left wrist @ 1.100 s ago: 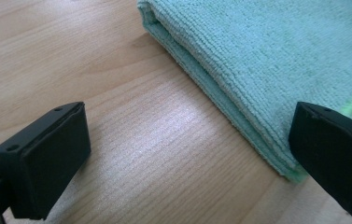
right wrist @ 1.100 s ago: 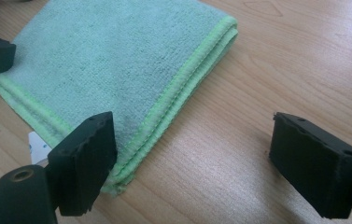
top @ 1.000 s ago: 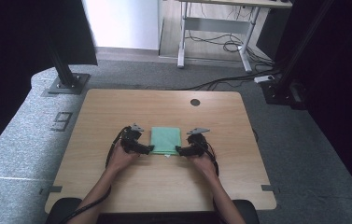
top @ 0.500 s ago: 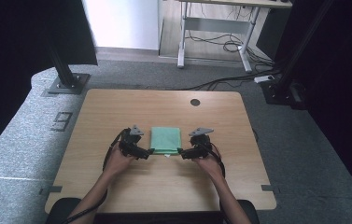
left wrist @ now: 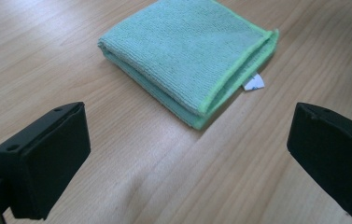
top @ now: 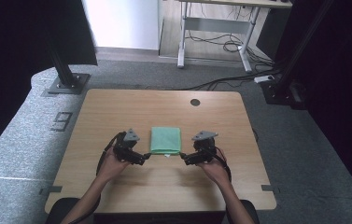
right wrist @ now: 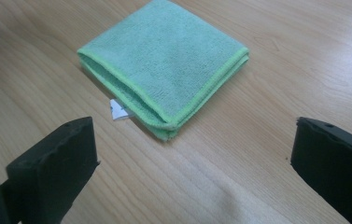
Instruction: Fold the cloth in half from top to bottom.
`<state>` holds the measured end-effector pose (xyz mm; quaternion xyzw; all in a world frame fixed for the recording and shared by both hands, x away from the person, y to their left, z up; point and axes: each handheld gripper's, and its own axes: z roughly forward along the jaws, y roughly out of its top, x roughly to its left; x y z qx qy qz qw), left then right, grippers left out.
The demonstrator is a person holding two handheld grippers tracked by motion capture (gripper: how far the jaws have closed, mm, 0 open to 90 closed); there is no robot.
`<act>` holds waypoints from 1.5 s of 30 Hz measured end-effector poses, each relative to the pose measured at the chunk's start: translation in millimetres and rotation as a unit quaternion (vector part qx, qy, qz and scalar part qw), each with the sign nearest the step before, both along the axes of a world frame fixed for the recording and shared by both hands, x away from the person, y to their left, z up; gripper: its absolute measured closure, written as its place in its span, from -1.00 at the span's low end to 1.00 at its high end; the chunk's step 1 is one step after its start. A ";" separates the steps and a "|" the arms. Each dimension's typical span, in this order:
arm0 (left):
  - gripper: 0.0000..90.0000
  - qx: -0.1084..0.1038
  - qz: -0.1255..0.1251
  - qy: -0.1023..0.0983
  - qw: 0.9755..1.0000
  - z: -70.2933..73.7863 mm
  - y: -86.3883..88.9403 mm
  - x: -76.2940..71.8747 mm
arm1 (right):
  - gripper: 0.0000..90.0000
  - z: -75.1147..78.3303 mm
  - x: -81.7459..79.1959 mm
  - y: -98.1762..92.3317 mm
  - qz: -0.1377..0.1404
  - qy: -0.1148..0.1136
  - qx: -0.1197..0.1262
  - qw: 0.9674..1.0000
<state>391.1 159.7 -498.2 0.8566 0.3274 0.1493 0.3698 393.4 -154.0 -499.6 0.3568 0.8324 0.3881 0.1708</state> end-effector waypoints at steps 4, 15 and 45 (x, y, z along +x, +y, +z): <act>-1.00 0.003 -0.002 -0.007 1.000 2.7 4.6 -7.7 | -1.00 2.9 -6.7 -4.7 0.004 -0.007 -0.003 1.000; -1.00 0.005 0.004 -0.017 1.000 -1.9 21.9 -30.5 | -1.00 1.2 -25.1 -27.1 -0.008 -0.015 -0.004 1.000; -1.00 0.029 0.019 0.043 0.998 -50.9 36.5 -41.2 | -1.00 -56.8 -35.3 -42.6 -0.029 0.034 -0.021 0.999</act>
